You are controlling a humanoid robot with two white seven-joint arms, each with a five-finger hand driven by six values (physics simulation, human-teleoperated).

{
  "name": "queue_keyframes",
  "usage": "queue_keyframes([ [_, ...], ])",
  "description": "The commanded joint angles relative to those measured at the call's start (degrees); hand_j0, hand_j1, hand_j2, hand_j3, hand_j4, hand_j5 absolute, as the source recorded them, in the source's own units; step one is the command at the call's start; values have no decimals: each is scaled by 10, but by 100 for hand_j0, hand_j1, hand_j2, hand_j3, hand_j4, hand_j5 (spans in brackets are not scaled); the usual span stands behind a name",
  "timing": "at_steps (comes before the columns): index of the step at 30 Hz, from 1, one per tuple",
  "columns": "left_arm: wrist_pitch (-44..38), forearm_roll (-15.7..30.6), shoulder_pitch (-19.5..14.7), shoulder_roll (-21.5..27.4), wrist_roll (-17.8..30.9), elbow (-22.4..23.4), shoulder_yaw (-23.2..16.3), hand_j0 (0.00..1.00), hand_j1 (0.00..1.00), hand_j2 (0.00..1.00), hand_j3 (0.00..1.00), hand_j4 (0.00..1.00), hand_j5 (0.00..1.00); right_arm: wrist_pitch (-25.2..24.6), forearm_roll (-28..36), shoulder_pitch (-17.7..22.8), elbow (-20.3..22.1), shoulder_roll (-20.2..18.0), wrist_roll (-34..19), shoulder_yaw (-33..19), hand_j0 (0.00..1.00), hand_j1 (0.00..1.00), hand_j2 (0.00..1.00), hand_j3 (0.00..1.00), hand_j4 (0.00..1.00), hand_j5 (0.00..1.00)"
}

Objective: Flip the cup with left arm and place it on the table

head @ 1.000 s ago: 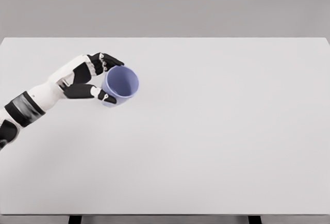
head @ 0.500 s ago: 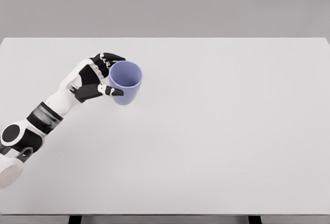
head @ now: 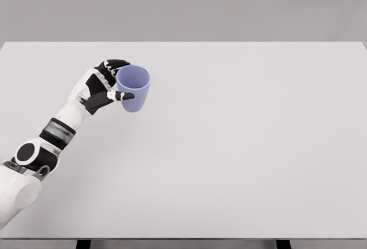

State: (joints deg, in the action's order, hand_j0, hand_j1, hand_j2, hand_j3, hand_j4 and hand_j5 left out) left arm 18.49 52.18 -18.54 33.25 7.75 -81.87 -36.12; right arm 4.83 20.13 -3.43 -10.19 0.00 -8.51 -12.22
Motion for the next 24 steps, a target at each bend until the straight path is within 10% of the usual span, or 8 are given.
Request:
queue_keyframes([
  [1, -1, -6, 0, -7, 0, 10, -1, 61, 61, 61, 61, 61, 61, 0, 0, 0, 0, 0, 0, 0, 100, 100, 100, 100, 100, 100],
  [9, -21, -5, 8, -7, 1, 12, 0, 64, 64, 64, 64, 64, 64, 0, 0, 0, 0, 0, 0, 0, 100, 100, 100, 100, 100, 100],
  [15, -21, -6, 8, -3, 1, 7, 0, 97, 97, 97, 97, 97, 97, 0, 0, 0, 0, 0, 0, 0, 100, 100, 100, 100, 100, 100],
  [24, -16, -6, 9, 1, 1, 6, 3, 100, 100, 100, 100, 100, 100, 0, 0, 0, 0, 0, 0, 0, 100, 100, 100, 100, 100, 100],
])
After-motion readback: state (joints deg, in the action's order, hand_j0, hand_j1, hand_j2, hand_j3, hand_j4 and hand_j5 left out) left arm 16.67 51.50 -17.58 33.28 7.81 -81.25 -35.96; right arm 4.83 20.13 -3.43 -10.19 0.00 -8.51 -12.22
